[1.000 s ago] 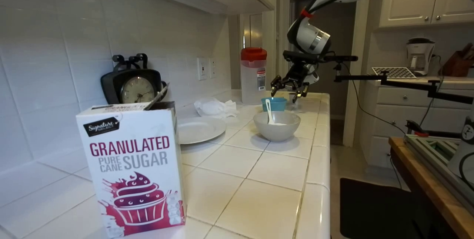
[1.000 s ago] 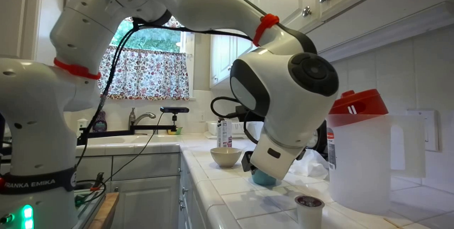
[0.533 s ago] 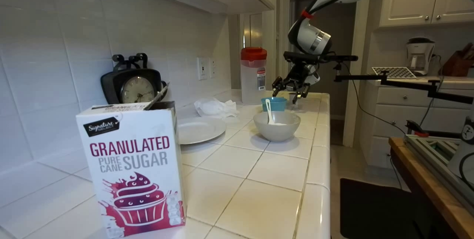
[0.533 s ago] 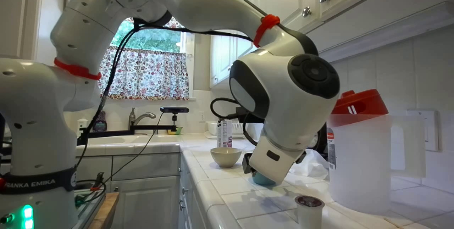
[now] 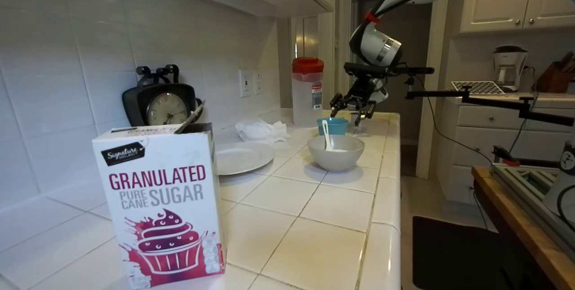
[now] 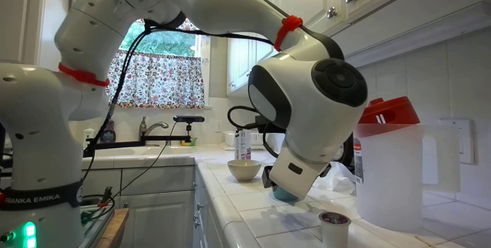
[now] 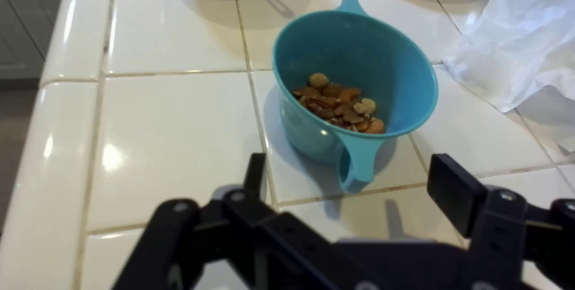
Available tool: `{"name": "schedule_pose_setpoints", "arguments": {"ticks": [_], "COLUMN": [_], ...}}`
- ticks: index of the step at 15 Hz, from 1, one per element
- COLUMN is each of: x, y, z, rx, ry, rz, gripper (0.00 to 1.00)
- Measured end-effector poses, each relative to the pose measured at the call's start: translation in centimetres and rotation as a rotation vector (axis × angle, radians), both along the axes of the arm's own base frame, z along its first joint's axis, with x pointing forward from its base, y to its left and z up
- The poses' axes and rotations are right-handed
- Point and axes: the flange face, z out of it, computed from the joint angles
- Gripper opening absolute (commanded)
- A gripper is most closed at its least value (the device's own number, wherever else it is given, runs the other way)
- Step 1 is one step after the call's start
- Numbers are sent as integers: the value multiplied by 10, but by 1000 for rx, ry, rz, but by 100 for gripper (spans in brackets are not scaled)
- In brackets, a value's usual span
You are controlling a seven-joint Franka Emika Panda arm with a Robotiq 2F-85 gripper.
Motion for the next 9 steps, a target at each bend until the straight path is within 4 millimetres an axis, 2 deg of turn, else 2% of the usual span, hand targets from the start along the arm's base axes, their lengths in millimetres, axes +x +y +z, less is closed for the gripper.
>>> {"name": "schedule_pose_setpoints", "arguments": {"ticks": [4,5,9], "x": [0,0,0], "y": [0,0,0], "z": [0,0,0], "rx": [0,0,0], "ry": [0,0,0], "rz": [0,0,1], "gripper": [93,98,100]}}
